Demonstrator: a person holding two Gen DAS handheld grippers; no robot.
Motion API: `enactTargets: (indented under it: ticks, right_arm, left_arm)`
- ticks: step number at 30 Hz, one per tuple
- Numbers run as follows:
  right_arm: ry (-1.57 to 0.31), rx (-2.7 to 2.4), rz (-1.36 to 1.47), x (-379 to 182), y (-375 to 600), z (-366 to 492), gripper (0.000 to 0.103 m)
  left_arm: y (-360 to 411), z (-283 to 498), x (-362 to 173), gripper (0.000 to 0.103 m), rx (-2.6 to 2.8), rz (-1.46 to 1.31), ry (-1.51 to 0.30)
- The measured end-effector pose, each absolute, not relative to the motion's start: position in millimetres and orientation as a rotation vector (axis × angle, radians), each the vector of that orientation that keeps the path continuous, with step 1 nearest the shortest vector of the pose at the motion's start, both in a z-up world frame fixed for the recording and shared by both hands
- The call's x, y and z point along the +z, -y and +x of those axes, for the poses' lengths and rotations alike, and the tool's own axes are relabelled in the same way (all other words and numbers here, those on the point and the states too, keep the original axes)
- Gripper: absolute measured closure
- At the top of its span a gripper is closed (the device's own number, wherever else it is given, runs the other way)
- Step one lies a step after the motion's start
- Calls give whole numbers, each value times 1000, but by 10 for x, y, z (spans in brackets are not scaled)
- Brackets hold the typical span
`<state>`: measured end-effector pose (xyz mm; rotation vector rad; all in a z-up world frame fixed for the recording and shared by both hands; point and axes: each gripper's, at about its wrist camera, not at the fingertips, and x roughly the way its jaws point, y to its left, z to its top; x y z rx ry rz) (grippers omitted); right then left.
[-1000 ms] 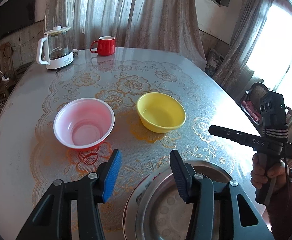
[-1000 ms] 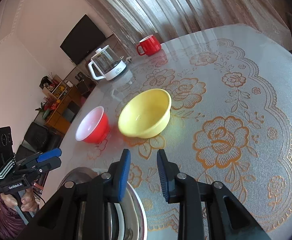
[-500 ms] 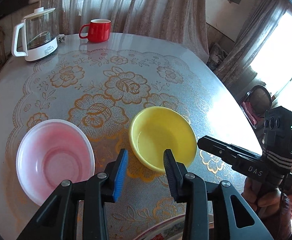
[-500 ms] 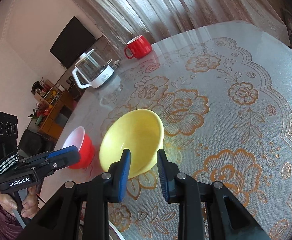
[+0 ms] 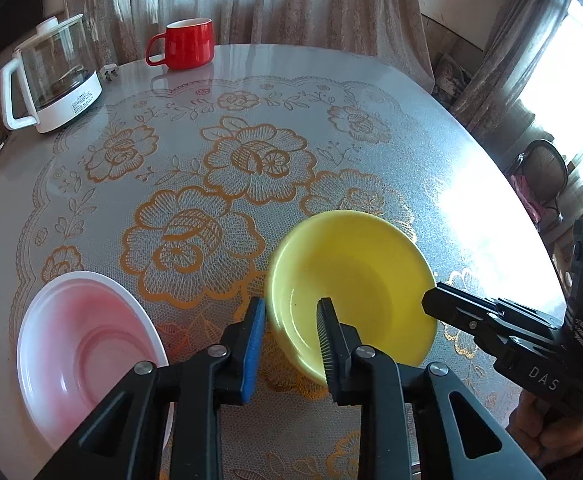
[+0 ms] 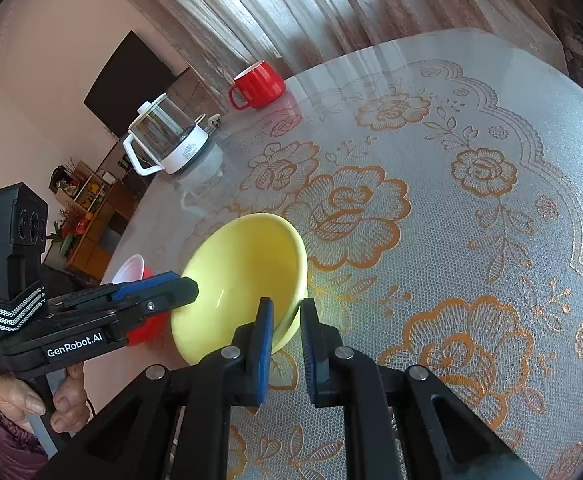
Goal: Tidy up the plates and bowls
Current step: 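Close both grippers on the yellow bowl rim, then lift the yellow bowl off the table with both grippers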
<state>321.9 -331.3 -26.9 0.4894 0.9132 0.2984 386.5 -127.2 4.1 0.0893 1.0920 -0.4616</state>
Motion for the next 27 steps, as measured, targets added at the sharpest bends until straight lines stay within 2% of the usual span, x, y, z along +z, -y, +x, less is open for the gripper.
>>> enactTargets:
  ticks: [5, 27]
  right_arm:
    - [-911, 271, 502, -259, 3386, 3164, 92]
    - [-791, 278, 598, 161, 3513, 2550, 92]
  left_arm:
    - [1314, 3804, 76, 88, -499, 130, -1085]
    - [1076, 2964, 685, 89, -596, -23, -902]
